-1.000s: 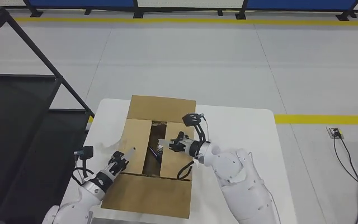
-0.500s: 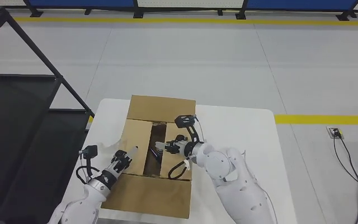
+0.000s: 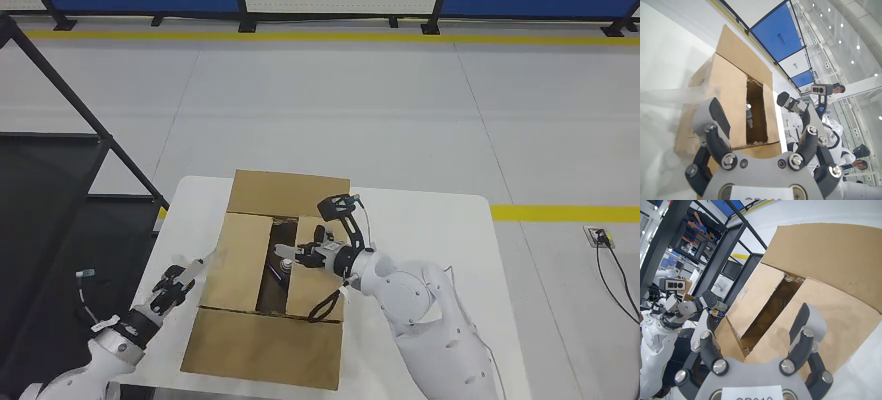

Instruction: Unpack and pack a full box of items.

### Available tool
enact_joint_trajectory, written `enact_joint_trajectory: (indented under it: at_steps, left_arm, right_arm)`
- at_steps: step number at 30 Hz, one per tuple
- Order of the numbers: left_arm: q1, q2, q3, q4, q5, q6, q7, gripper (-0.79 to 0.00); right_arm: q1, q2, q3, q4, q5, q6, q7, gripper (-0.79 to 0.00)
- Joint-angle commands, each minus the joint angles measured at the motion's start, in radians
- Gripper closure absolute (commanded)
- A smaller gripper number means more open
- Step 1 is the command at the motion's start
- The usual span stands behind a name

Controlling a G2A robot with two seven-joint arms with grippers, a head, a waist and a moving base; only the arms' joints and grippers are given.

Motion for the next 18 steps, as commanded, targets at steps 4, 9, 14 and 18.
enact_joint_trajectory:
  at_steps: [4, 9, 14, 18]
  left_arm:
    - [0.041, 0.024, -0.161, 0.126, -0.019, -0.111, -0.226, -0.785]
    - [0.019, 0.051, -0.193, 0.241, -0.064, -0.194, -0.492, -0.785]
    - [-0.012, 0.074, -0.172, 0.295, -0.148, -0.249, -0.735, -0.785]
    - [-0.032, 0.088, -0.155, 0.322, -0.212, -0.25, -0.86, -0.785]
  right_arm:
    - [0.0, 0.0, 0.0, 0.004, 0.004, 0.0, -0.003, -0.785]
    - [-0.017, 0.001, 0.009, 0.003, 0.014, 0.012, -0.044, -0.785]
    - [-0.032, 0.0, 0.063, 0.028, 0.091, 0.073, -0.194, -0.785]
    - [-0.037, 0.002, 0.089, 0.045, 0.131, 0.065, -0.262, -0.785]
